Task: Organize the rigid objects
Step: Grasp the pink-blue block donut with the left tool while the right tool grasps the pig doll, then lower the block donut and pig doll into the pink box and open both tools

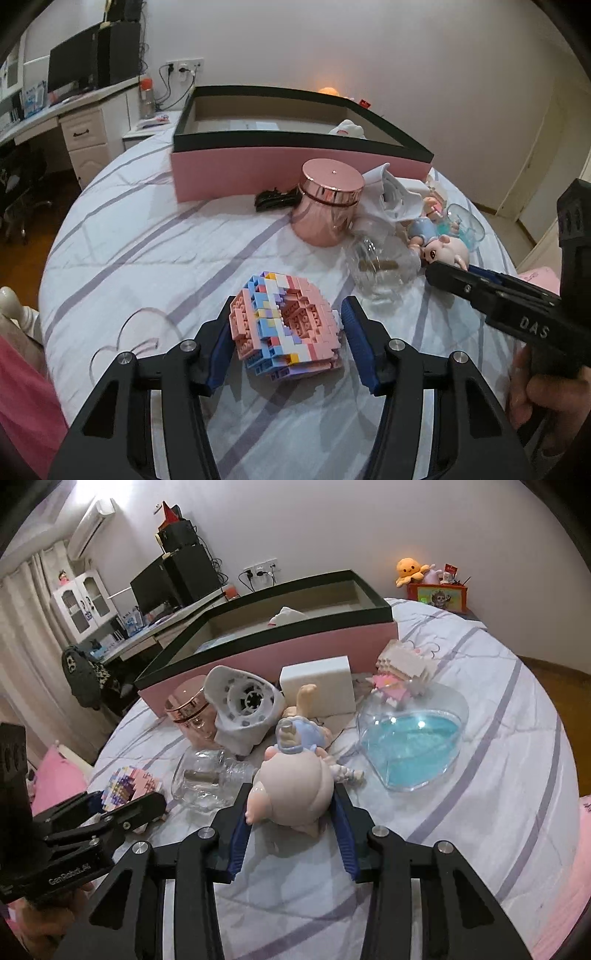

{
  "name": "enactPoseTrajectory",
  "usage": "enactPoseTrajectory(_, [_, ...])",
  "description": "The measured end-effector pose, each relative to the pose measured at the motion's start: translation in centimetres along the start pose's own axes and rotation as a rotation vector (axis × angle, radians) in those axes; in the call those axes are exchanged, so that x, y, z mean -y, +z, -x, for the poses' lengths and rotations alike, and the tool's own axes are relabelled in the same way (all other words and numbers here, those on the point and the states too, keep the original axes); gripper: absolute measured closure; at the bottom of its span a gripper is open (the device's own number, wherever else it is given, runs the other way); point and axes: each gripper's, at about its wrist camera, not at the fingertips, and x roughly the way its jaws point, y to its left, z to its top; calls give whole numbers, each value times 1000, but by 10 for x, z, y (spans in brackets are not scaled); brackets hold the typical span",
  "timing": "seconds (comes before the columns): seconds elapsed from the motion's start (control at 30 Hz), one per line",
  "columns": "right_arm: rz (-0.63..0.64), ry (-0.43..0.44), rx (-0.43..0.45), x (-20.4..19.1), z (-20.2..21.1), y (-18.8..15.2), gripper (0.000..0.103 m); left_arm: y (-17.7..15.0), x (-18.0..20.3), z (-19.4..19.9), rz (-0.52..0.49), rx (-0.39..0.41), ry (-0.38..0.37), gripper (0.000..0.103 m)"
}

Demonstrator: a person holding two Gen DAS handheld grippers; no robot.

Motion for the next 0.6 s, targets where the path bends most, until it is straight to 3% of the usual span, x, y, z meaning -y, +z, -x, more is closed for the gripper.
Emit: enactPoseTrajectory(0.6, [-4,74,92,-8,48,9,61,8,-2,39,-11,81,-2,47])
